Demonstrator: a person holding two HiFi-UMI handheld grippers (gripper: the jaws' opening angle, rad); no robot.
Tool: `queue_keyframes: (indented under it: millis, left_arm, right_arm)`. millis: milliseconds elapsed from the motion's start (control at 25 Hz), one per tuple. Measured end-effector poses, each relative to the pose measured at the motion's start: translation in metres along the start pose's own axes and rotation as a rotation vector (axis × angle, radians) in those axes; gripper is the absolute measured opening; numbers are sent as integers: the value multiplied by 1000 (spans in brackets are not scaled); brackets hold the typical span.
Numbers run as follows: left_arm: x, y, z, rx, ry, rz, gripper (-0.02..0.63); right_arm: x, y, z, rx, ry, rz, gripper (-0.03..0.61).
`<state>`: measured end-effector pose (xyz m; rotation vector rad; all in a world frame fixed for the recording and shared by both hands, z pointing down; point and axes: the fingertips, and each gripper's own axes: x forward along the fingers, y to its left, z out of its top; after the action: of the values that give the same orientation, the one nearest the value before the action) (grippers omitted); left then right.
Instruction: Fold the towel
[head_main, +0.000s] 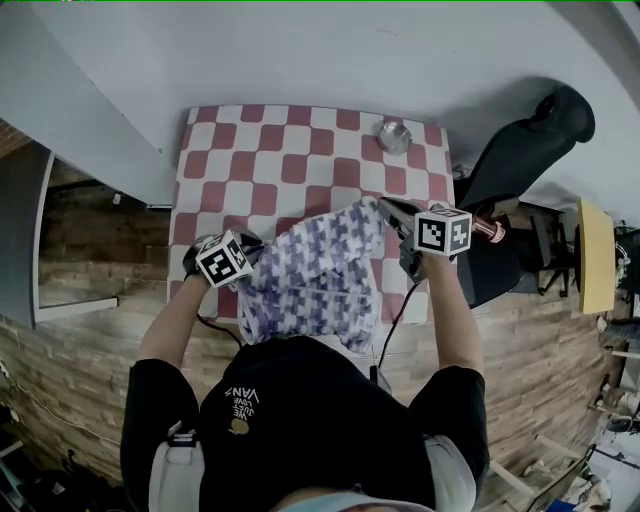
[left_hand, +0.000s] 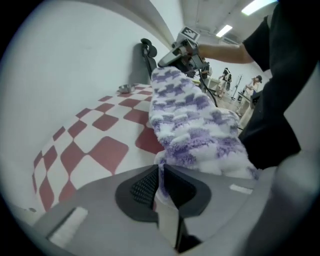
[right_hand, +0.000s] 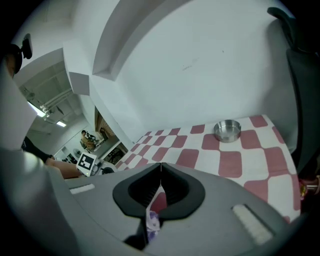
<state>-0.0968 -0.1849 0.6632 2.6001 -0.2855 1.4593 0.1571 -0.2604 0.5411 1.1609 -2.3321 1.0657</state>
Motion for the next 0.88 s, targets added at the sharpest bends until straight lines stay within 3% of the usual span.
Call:
queue_keyframes:
  millis: [120, 360, 480, 560, 760, 880]
  left_arm:
    - [-24, 46, 22, -44, -83, 130, 32]
    - [-75, 158, 58, -145, -260, 551, 34]
    - [-80, 195, 69, -152, -303, 671, 35]
    - [-71, 209, 74, -139, -292, 687, 35]
    - [-32, 219, 74, -151, -220, 595, 47]
    - [-34, 222, 62, -179, -208, 613, 113]
  right_arm:
    - [4, -11, 18, -22, -39, -37, 8]
    - [18, -44, 58, -55, -156, -164, 8]
    - [33, -62, 72, -74, -205, -247, 8]
    - [46, -73, 75, -81, -206, -294, 8]
    - [59, -105, 67, -49, -181, -450, 9]
    - [49, -111, 62, -35, -188, -489, 59]
